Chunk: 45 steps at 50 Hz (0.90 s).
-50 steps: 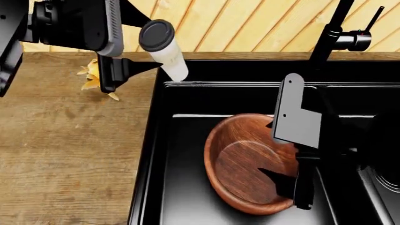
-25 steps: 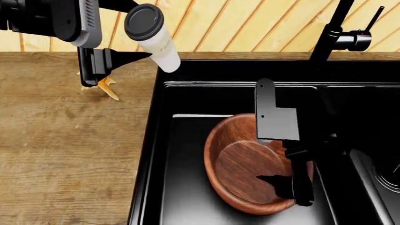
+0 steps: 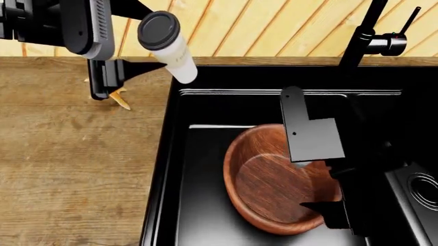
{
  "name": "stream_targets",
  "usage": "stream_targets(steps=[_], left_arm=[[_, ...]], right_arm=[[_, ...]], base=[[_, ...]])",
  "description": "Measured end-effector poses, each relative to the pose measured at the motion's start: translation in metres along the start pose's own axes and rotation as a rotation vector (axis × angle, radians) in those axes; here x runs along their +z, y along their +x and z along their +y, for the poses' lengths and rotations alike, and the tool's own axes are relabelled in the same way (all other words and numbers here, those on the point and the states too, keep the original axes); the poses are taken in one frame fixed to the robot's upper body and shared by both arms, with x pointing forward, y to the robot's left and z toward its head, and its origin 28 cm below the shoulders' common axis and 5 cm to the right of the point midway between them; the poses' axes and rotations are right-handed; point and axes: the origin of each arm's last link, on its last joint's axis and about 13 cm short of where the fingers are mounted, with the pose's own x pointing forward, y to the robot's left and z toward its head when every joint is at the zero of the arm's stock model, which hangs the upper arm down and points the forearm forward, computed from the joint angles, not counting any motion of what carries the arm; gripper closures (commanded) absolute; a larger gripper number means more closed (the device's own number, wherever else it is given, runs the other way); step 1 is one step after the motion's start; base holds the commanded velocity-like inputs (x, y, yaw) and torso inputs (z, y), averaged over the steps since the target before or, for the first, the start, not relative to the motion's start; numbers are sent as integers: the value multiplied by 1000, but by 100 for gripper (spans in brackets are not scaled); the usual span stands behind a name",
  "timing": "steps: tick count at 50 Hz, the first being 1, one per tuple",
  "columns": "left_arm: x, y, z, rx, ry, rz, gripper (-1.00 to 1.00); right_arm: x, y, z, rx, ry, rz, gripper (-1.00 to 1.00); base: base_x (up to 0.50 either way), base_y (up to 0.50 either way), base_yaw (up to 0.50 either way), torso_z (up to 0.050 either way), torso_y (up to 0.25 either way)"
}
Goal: Pick the cup and bowl from the sink and place them on the counter for drying.
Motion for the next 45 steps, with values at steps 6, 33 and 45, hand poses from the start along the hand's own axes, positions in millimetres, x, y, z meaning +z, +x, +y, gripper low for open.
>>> stream_targets(steps=[6, 33, 45], left_arm=[[-1, 2, -1, -3, -1, -2, 100], [-4, 5, -2, -7, 0, -11, 100], [-5, 6, -3, -2, 12, -15, 100]], right_arm=[[5, -2, 0, 44, -41, 24, -100], [9, 18, -6, 104, -85, 21, -100], [9, 27, -4, 118, -80, 0, -100]], base=[[0, 0, 0, 0, 0], [0, 0, 0, 0, 0], [0, 0, 0, 0, 0]])
